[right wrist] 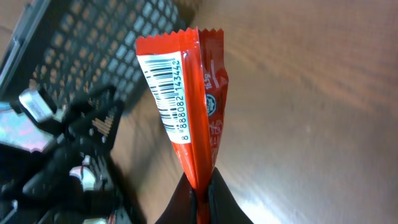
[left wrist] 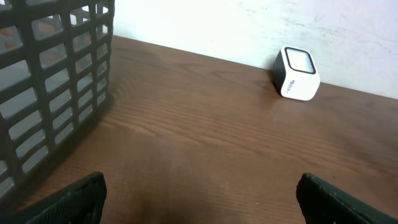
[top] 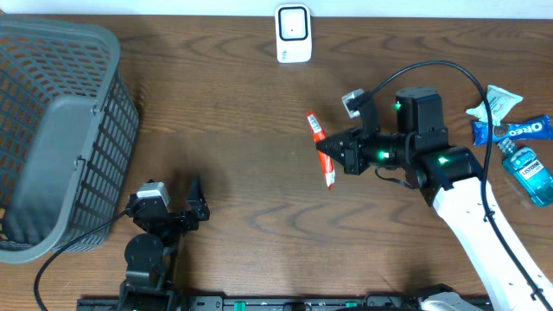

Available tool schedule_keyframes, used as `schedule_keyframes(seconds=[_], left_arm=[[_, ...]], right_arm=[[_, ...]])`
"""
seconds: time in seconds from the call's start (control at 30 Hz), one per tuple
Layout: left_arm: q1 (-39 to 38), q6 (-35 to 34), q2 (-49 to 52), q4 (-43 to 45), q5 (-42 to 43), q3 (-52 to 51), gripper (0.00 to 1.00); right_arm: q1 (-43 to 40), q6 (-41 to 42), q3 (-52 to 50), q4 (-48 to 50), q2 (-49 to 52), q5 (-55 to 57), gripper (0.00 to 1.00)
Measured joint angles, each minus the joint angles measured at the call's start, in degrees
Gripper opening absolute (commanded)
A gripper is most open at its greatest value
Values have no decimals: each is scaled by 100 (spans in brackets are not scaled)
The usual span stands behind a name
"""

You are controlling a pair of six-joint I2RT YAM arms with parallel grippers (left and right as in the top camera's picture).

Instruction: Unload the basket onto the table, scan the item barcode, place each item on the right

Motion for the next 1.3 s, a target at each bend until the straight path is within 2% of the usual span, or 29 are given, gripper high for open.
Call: schedule_keyframes(seconds=[0.13, 0.27, 0.37, 0.47, 0.53, 0.67, 0.73, 0.83, 0.97, 1.07, 1.1, 1.17, 1.2, 1.23, 1.27, 1.3], left_arm=[[0, 0, 0, 0, 0, 0, 98], [0, 0, 0, 0, 0, 0, 98], [0, 0, 0, 0, 0, 0, 98], [0, 2, 0, 0, -2, 0, 98], [0, 0, 0, 0, -2, 0, 98], [0, 2, 0, 0, 0, 0, 98], [0, 2, 0, 0, 0, 0, 98], [0, 2, 0, 0, 0, 0, 98], [0, 2, 0, 0, 0, 0, 98], [0, 2, 0, 0, 0, 0, 98], [0, 0, 0, 0, 0, 0, 98], [0, 0, 0, 0, -2, 0, 98], [0, 0, 0, 0, 0, 0, 98], [0, 2, 0, 0, 0, 0, 98], [0, 2, 0, 0, 2, 0, 98], [0, 2, 0, 0, 0, 0, 98]], right_arm=[[0, 96, 0, 728, 197, -103, 1], [4, 160, 0, 1025, 623, -151, 1], [68, 164, -2, 844, 896, -153, 1], [221, 63, -4, 208, 949, 59, 2], [365, 92, 2, -354, 944, 640, 1], [643, 433, -15, -1364, 968, 2599, 2], [780, 577, -17, -1440, 1045, 3648, 2], [911, 678, -20, -1189, 1128, 4527, 1], [1010, 846, -20, -752, 1130, 4465, 1], [1010, 1147, -20, -905, 1132, 4068, 2], [1010, 1292, -17, -1027, 1141, 3987, 8], [1010, 1582, -17, -1250, 1187, 3845, 41], [1010, 1657, -17, -1294, 1244, 3755, 52], [1008, 1683, -17, -1292, 1305, 3668, 56], [1008, 1683, -17, -1276, 1379, 3589, 70], [1008, 1679, -17, -1257, 1436, 3528, 92]])
